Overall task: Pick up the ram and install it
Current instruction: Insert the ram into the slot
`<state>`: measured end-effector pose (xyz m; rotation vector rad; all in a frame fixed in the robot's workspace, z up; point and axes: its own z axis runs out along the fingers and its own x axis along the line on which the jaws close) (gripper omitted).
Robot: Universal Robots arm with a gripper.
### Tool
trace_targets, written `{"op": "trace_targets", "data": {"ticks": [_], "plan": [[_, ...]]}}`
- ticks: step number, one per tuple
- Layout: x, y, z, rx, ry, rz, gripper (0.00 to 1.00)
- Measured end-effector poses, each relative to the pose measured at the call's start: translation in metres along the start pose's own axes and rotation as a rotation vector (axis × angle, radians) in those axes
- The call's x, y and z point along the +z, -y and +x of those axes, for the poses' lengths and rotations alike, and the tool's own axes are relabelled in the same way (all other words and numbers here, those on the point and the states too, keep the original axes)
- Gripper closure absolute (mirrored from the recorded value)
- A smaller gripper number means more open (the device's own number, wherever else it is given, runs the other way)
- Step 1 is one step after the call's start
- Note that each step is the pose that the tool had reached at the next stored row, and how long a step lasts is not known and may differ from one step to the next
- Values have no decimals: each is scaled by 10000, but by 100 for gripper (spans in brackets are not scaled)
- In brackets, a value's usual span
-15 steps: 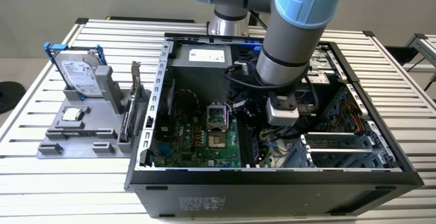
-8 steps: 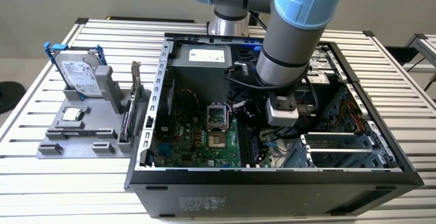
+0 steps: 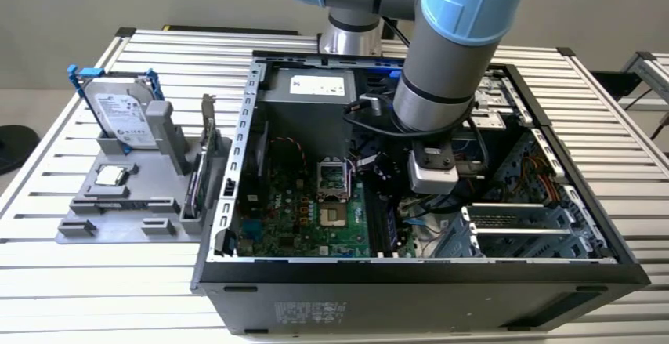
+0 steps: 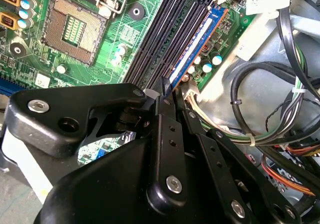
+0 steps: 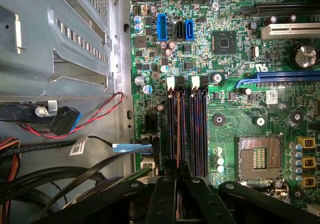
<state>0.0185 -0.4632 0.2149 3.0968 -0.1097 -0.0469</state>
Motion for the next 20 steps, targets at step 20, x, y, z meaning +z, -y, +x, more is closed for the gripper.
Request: {"op": "trace_targets", "data": {"ticks": [20], "plan": [[-46, 0, 11, -77, -3, -4, 100]]}}
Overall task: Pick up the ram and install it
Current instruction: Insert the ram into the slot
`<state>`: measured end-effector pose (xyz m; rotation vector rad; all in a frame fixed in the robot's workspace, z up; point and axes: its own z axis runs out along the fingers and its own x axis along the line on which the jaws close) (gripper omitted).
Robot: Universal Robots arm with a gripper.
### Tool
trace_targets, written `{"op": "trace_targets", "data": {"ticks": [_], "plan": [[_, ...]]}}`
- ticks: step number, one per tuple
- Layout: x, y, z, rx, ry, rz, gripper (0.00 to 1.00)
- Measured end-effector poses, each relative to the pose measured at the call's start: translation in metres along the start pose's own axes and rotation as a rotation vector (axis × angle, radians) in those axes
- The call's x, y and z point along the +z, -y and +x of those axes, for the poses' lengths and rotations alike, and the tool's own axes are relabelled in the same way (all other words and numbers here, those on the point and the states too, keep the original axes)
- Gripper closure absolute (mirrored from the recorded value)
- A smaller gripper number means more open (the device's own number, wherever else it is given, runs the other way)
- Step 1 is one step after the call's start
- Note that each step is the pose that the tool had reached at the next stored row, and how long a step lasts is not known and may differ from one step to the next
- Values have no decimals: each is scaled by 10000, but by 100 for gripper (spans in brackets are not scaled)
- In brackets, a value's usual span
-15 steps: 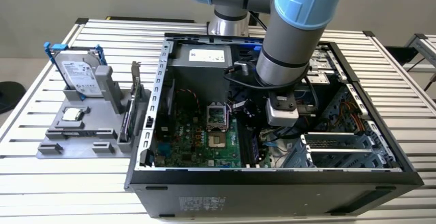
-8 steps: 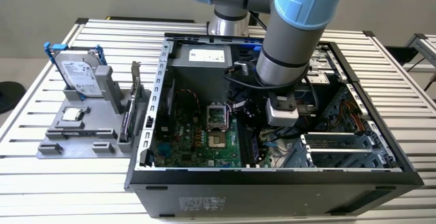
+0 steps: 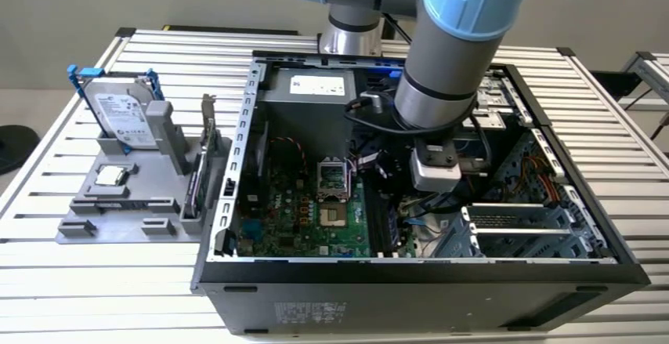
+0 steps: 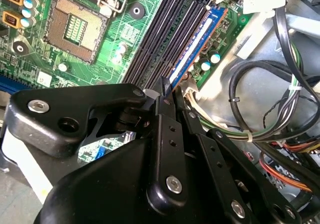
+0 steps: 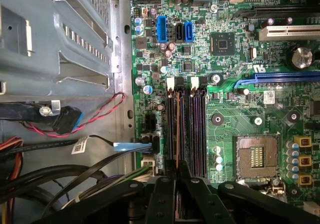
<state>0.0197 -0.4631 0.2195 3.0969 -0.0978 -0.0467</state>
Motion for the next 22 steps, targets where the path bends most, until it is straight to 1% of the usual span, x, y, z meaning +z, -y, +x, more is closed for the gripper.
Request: {"op": "trace_targets", "data": {"ticks": [8, 22], "plan": [[10, 2, 15, -115, -5, -4, 100], [56, 4, 18, -147, -6, -6, 100]]}}
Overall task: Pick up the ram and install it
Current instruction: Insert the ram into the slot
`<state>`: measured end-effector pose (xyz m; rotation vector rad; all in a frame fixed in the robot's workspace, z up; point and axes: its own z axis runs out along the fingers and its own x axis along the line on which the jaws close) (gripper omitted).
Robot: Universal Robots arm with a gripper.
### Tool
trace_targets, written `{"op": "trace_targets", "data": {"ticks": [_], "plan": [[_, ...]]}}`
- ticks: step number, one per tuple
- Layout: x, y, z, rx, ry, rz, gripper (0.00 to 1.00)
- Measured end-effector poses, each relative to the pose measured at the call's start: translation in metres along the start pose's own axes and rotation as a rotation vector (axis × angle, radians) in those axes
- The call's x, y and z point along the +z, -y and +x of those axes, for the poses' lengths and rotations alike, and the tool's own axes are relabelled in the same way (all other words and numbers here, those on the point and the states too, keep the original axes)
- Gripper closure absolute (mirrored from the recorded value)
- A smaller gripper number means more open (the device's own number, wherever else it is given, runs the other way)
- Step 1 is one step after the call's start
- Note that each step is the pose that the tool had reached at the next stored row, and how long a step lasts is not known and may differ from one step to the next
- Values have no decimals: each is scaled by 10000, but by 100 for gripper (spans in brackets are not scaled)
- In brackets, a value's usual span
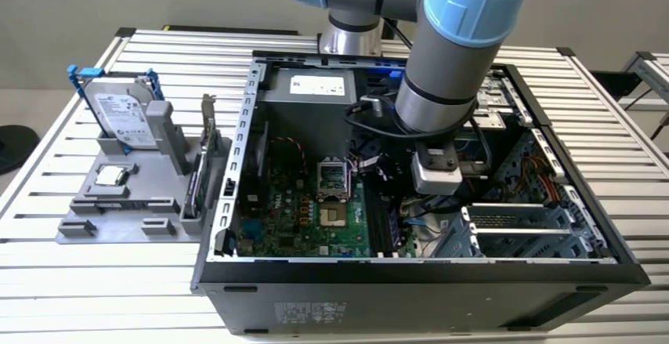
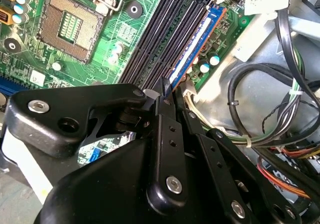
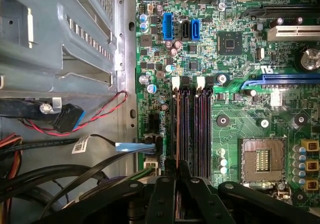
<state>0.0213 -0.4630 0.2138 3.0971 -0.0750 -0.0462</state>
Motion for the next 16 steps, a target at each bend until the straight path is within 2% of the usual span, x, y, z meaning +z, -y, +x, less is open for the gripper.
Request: {"op": "trace_targets", "data": {"ticks": [16], "plan": [[42, 2, 1, 0, 0, 2, 100]]}}
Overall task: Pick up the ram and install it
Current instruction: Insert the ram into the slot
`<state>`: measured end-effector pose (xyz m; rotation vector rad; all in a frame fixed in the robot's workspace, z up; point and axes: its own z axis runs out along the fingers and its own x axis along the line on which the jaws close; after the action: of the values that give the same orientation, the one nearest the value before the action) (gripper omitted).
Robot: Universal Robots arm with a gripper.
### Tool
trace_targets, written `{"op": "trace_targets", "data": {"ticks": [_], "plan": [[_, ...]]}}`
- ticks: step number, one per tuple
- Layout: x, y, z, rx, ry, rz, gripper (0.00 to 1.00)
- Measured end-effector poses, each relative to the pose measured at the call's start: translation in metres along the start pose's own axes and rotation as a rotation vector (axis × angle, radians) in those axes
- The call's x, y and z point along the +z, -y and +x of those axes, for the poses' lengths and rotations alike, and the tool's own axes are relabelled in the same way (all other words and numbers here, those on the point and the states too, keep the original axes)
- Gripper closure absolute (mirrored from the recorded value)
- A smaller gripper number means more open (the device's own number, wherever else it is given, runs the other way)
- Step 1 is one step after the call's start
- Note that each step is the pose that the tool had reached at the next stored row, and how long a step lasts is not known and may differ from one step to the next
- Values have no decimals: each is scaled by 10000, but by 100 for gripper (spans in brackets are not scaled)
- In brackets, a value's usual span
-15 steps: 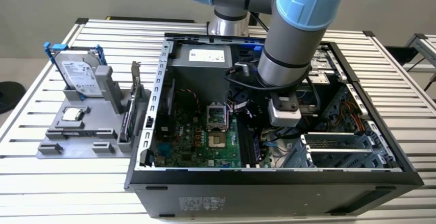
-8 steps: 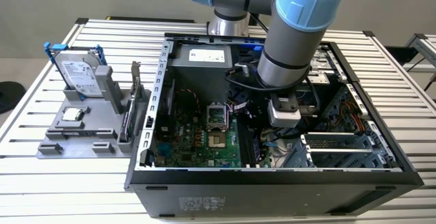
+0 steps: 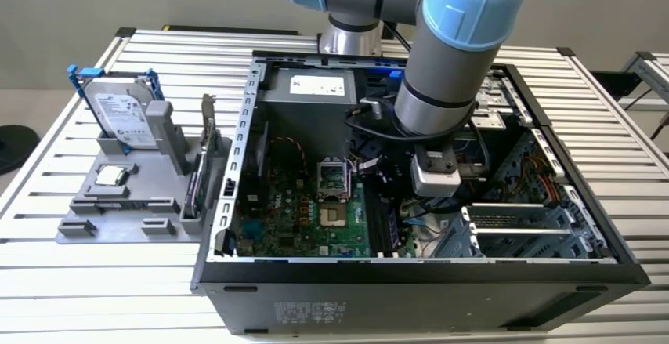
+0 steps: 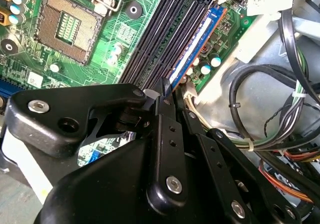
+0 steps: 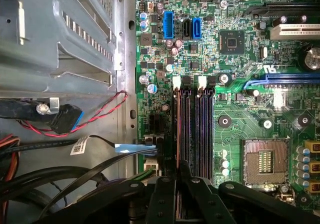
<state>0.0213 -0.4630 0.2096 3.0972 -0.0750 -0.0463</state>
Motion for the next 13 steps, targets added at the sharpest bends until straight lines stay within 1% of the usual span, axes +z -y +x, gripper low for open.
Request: {"op": "trace_targets", "data": {"ticks": [4, 5, 13], "plan": [[4, 2, 0, 0, -1, 8, 100], [7, 3, 1, 0, -3, 14, 0], [3, 0, 0, 0, -1, 2, 0]]}}
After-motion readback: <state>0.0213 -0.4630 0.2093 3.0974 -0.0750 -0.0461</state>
